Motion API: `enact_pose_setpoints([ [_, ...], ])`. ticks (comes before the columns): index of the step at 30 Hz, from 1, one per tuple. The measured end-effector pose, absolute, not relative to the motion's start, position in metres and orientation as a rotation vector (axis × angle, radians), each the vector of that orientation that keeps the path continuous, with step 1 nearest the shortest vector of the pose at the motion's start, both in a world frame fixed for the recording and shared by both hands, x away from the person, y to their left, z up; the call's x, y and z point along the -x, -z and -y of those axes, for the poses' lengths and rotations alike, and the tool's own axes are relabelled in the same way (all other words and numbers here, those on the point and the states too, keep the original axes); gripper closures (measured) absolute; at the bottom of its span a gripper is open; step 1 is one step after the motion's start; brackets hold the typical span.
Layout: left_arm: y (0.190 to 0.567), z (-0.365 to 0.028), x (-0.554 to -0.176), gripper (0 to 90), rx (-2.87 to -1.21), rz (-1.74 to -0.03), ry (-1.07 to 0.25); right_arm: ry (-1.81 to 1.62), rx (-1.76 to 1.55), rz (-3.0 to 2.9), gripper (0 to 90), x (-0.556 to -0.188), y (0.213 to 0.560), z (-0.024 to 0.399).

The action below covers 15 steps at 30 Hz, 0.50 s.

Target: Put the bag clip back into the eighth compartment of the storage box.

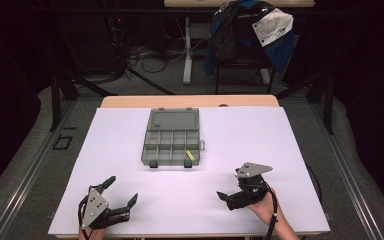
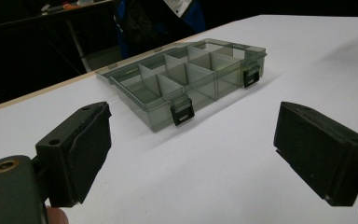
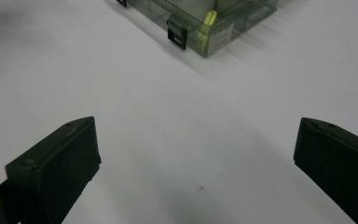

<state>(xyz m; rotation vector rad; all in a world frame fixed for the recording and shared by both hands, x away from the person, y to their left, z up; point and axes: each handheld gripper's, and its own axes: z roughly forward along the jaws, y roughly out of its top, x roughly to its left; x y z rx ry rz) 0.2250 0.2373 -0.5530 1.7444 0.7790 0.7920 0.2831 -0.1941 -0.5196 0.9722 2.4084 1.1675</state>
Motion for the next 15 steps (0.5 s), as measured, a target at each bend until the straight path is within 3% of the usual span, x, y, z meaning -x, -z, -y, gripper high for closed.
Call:
enact_pose_setpoints([
  [15,0.554,-0.237,-0.225,11.0,-1.749,-0.78,-0.792,-1.173,-0.922,-2.343,0.0,-0.261,0.535,0.219],
])
